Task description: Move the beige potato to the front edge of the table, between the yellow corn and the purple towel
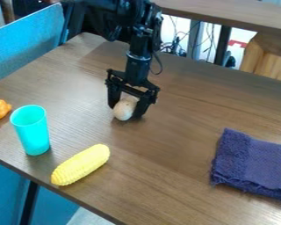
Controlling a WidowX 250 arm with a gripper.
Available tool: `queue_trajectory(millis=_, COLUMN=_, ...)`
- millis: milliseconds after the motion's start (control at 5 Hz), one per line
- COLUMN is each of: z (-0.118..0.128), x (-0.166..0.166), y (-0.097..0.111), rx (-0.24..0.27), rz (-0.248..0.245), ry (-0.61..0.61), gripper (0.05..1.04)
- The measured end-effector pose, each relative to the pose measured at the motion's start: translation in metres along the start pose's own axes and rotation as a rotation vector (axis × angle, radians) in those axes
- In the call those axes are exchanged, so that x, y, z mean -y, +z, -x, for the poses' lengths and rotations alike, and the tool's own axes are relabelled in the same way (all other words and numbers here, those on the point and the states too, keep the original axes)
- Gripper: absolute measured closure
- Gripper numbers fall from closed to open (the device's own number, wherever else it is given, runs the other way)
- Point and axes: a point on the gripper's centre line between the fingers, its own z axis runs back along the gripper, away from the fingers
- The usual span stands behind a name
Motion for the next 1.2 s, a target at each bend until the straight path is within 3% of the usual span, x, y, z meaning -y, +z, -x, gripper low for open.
queue_trajectory(millis=200, z=0.001, x=0.0, y=-0.005, rx=-0.001, rz=-0.033, ry=-0.003, gripper=0.14)
queue_trajectory(millis=400, z=0.01, x=0.002, y=-0.006, rx=-0.009, rz=-0.027, ry=-0.028, gripper=0.359)
queue_trajectory(millis=600, z=0.021, x=0.015, y=0.016, rx=0.011, rz=0.082, ry=-0.073, gripper=0.422)
queue_trajectory(millis=800, z=0.034, x=0.02, y=0.057, rx=0.115, rz=0.12, ry=-0.11, gripper=0.423)
queue_trajectory(millis=1000, z=0.058, x=0.051, y=0.046, rx=0.05, rz=0.129, ry=-0.199, gripper=0.423)
queue_trajectory(millis=1200, z=0.088, x=0.078, y=0.023, rx=-0.021, rz=0.093, ry=-0.288, gripper=0.423)
